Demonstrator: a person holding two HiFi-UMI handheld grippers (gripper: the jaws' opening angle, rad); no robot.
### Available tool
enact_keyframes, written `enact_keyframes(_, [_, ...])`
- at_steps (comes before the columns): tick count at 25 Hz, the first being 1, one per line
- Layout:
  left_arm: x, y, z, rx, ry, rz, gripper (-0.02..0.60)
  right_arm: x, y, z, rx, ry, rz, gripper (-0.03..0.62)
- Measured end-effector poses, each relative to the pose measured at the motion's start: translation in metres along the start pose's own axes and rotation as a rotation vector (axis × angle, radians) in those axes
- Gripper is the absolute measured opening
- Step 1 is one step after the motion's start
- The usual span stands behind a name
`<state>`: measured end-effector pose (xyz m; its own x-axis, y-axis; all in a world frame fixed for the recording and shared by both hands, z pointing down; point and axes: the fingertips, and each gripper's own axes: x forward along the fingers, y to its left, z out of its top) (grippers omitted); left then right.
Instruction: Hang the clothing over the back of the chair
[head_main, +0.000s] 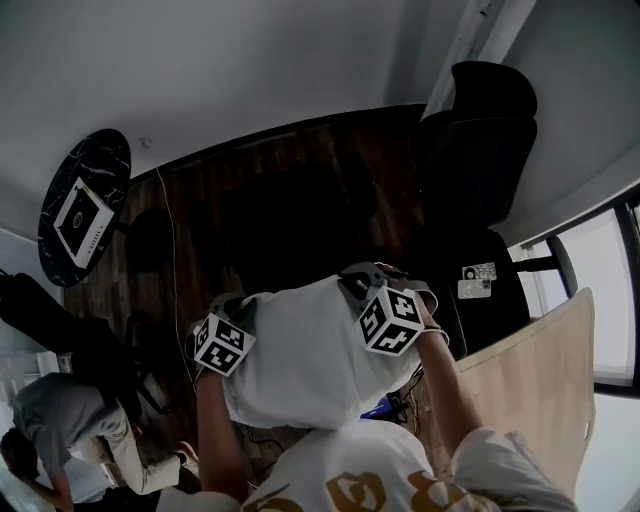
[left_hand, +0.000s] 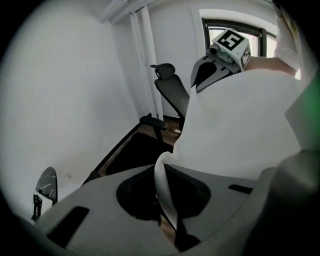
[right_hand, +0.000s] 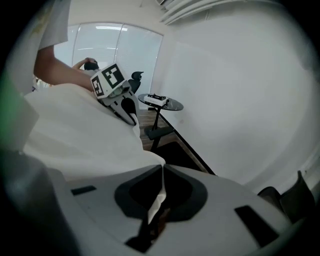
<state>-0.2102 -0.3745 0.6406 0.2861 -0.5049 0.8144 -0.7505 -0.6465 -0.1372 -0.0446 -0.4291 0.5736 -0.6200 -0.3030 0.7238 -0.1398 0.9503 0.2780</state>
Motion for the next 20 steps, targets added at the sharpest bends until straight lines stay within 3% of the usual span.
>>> enact_keyframes(9, [0.017,-0.02,-0.012,0.047,0.092,-0.086,0.034,0.013,0.027,-0.004,-0.025,0.044,0.133,0.017])
enact_keyframes(14, [0.019,-0.022,-0.018,-0.02,0.115,-0.121,0.053,0.014,0.031,-0.004,-0.016,0.052,0.161,0.02])
enact_keyframes(19, [0.023,-0.021,-0.017,-0.039,0.113,-0.108,0.081,0.015,0.031,-0.009,0.011,0.061,0.178,0.027])
enact_keyframes(20, [0.023,-0.02,-0.016,-0.047,0.109,-0.101,0.115,0.015,0.032,-0.011,0.024,0.067,0.188,0.037])
